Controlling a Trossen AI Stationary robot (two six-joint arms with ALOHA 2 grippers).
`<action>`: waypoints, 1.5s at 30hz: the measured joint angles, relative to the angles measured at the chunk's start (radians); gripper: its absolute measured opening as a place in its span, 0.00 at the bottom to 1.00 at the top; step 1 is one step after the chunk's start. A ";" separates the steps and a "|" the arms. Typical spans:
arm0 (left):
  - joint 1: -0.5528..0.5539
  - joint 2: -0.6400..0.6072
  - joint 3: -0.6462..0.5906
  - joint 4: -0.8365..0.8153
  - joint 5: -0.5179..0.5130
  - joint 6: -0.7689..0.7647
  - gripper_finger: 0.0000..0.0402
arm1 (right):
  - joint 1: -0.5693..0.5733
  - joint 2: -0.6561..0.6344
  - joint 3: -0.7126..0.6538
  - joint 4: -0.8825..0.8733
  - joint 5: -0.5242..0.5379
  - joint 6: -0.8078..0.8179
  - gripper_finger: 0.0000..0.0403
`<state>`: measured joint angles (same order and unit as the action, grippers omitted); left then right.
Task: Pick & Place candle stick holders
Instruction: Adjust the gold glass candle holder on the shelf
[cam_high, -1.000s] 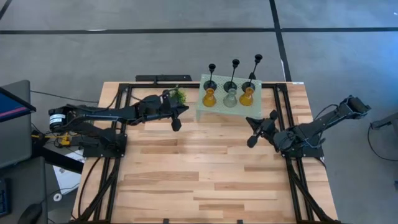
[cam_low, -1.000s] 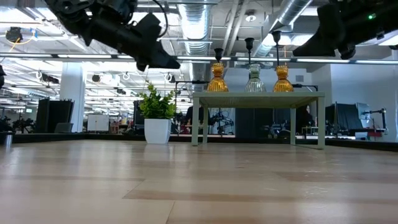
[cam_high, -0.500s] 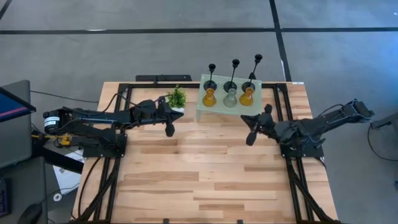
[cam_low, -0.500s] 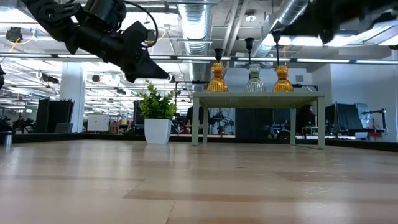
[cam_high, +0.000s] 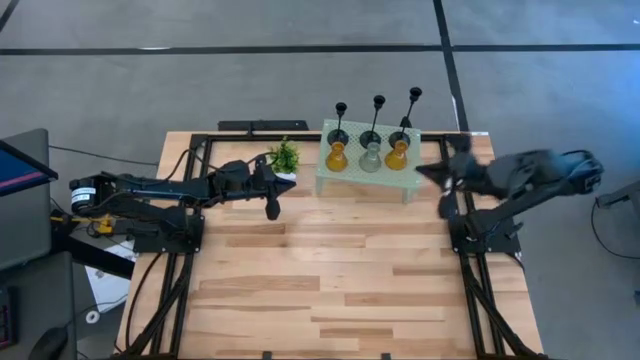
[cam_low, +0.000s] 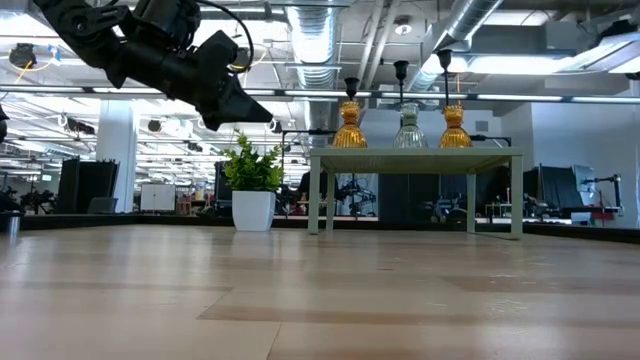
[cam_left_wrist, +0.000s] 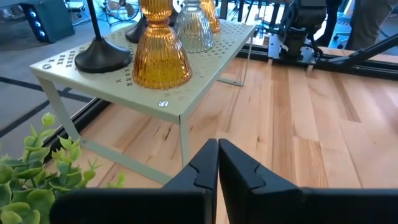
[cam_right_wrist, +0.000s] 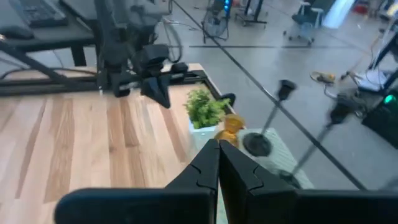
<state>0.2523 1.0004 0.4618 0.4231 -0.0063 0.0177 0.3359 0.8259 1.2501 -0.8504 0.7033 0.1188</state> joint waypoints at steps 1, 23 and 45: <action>0.000 0.000 0.000 0.004 0.000 0.000 0.03 | -0.006 0.006 0.045 -0.053 0.000 0.017 0.00; 0.000 0.001 0.001 0.030 0.003 0.001 0.03 | -0.514 0.380 0.218 -0.492 -0.431 -0.249 0.00; 0.000 0.001 0.001 0.030 0.060 0.004 0.03 | -0.843 0.599 0.220 -0.361 -0.492 -0.442 0.00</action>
<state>0.2527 1.0012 0.4625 0.4526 0.0532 0.0215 -0.5067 1.4245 1.4702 -1.2110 0.2114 -0.3228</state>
